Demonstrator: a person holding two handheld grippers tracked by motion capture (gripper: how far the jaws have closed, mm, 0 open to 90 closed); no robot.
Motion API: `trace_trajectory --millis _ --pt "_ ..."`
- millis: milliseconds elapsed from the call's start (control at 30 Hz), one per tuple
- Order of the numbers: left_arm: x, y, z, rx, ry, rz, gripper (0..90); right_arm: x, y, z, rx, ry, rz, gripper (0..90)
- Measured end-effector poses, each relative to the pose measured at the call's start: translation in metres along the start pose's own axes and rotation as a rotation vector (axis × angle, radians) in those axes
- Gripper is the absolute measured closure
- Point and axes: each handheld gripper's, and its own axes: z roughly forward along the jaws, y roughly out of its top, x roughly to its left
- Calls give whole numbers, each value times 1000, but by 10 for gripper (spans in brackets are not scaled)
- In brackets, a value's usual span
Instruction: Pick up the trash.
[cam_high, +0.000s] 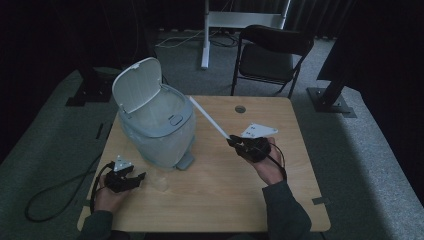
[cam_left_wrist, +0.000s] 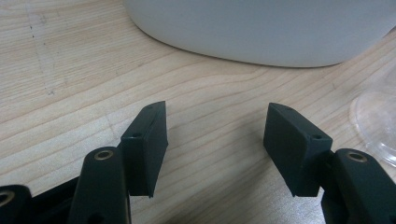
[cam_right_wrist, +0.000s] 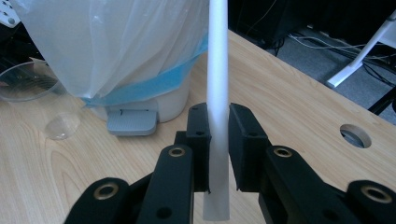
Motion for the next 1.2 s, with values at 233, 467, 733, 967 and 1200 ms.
trace_trajectory --millis 233,467,733,967,1200 --pt "0 0 0 -1 0 -1 401 -3 -1 -2 2 -16 6 788" --pt "0 0 0 1 0 0 401 -4 0 -6 -28 -22 8 788" --pt "0 0 0 1 -1 0 401 2 7 -7 -66 13 -9 788" --pt "0 0 0 1 -1 0 400 12 18 3 -67 65 -47 787" --pt "0 0 0 1 -1 1 400 19 30 21 -47 106 -67 787"
